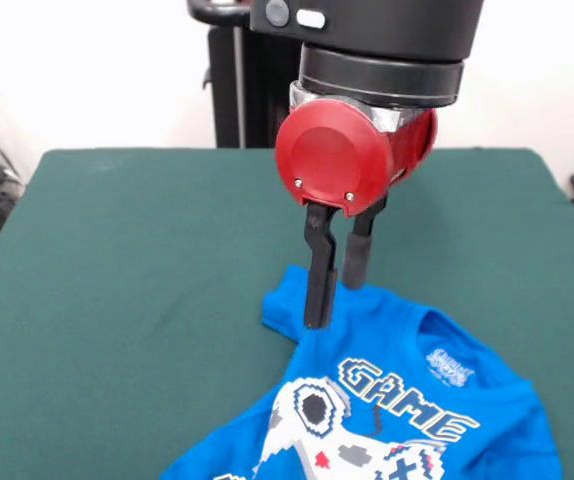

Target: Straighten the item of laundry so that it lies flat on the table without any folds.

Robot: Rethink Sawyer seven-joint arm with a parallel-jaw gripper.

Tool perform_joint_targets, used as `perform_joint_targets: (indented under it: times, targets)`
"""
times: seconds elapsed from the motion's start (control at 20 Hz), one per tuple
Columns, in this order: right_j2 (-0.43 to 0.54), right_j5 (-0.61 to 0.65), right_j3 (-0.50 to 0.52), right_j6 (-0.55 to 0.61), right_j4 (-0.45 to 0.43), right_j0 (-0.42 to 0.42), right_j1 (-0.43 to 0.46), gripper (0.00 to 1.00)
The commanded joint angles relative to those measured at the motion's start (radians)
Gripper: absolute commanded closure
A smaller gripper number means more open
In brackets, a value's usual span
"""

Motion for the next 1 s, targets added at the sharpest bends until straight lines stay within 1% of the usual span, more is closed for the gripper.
perform_joint_targets:
  times: [0.05, 0.15, 0.75, 0.85, 1.0]
  targets:
    - [0.117, -0.238, -0.002, -0.041, 0.046, 0.024, 0.074, 0.0]
    - [0.123, -0.265, -0.003, -0.037, 0.057, 0.025, 0.071, 0.0]
    - [0.202, -0.049, 0.031, -0.128, 0.164, 0.043, 0.083, 0.0]
    - [0.202, -0.038, 0.045, -0.131, 0.165, 0.05, 0.093, 0.0]
    - [0.198, -0.081, 0.061, -0.134, 0.15, 0.055, 0.101, 0.0]
